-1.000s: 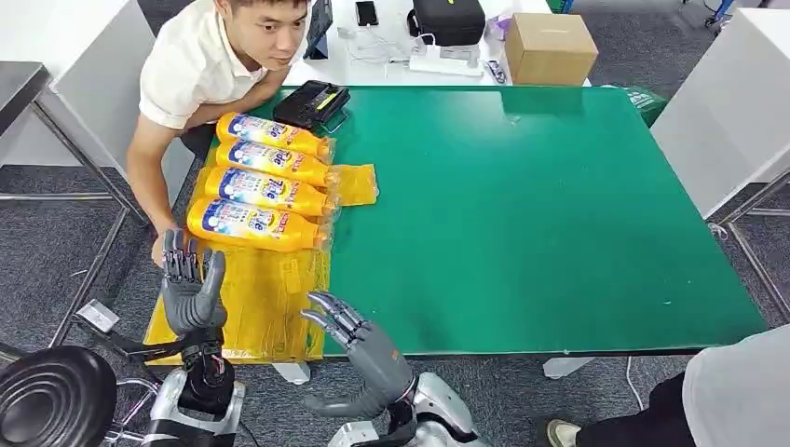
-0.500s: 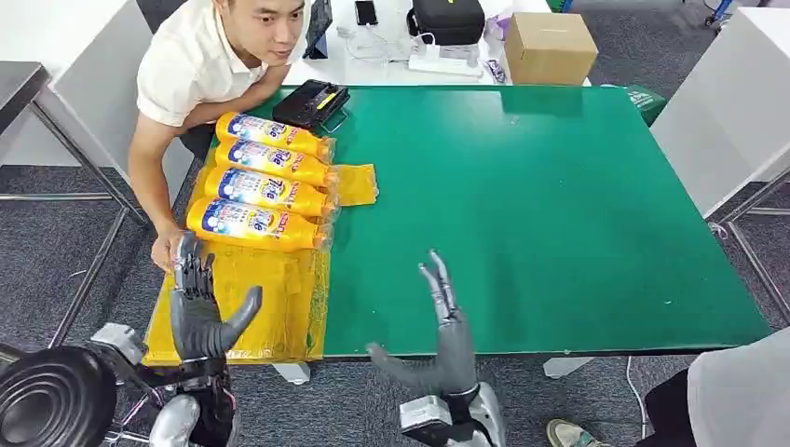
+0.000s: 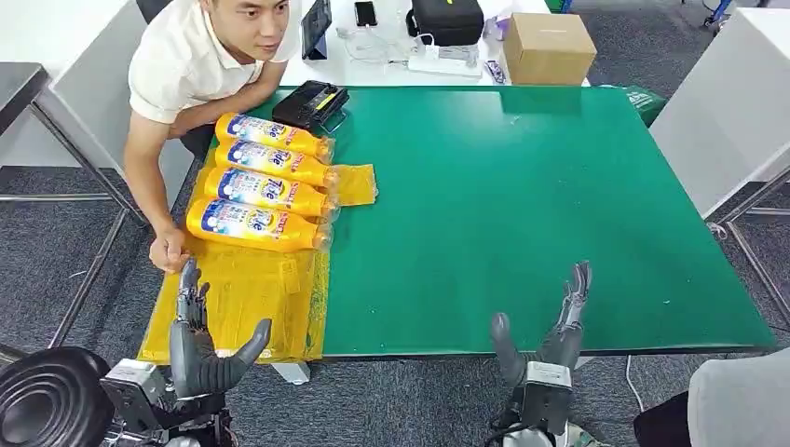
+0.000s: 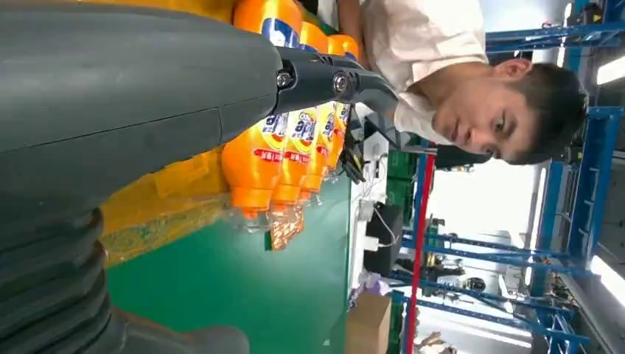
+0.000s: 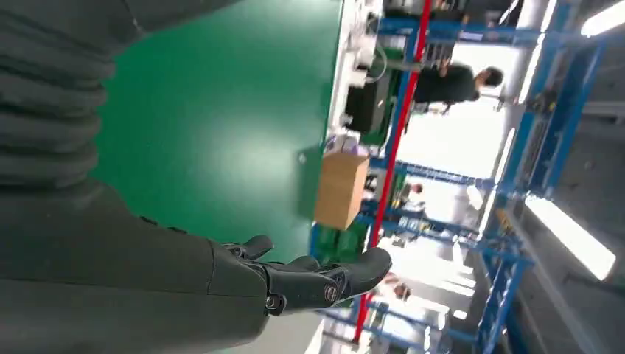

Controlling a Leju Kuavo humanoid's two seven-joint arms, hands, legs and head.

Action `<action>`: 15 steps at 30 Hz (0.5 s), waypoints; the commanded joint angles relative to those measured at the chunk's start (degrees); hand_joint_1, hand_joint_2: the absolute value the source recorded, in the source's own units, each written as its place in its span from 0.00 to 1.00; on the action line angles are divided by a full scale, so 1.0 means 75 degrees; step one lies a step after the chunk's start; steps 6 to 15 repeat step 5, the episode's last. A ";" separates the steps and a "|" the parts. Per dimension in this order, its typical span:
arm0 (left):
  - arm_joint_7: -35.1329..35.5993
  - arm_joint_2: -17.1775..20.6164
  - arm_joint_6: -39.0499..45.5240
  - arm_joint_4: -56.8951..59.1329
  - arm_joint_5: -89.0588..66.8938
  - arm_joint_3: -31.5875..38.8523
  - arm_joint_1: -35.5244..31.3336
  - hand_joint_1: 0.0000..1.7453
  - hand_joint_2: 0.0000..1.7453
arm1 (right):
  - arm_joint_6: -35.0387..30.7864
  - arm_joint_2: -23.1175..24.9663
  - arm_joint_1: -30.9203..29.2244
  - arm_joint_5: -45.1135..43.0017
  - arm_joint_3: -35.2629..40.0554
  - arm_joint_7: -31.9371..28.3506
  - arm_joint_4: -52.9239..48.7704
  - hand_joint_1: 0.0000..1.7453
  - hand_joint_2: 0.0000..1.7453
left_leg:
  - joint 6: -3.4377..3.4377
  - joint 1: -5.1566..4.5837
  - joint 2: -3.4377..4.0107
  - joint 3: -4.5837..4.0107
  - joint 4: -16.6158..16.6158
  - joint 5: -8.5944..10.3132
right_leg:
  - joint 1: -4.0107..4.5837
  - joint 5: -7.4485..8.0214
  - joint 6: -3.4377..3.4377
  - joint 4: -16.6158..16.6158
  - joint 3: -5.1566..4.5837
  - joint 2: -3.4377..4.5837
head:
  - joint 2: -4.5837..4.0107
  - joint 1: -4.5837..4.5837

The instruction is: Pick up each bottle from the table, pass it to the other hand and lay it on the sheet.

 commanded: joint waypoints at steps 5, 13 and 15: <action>0.0228 0.0083 0.0086 0.0255 0.0219 -0.0375 -0.0143 0.00 1.00 | -0.0085 0.0718 -0.0123 0.0434 -0.1018 0.0114 0.0408 0.00 0.00 | -0.0003 -0.0001 0.0002 0.0038 -0.0011 -0.0010 | 0.0001 -0.0010 -0.0008 -0.0010 0.0039 -0.0009 | 0.0000 -0.0003; 0.0228 0.0083 0.0086 0.0255 0.0219 -0.0375 -0.0143 0.00 1.00 | -0.0085 0.0718 -0.0123 0.0434 -0.1018 0.0114 0.0408 0.00 0.00 | -0.0003 -0.0001 0.0002 0.0038 -0.0011 -0.0010 | 0.0001 -0.0010 -0.0008 -0.0010 0.0039 -0.0009 | 0.0000 -0.0003; 0.0228 0.0083 0.0086 0.0255 0.0219 -0.0375 -0.0143 0.00 1.00 | -0.0085 0.0718 -0.0123 0.0434 -0.1018 0.0114 0.0408 0.00 0.00 | -0.0003 -0.0001 0.0002 0.0038 -0.0011 -0.0010 | 0.0001 -0.0010 -0.0008 -0.0010 0.0039 -0.0009 | 0.0000 -0.0003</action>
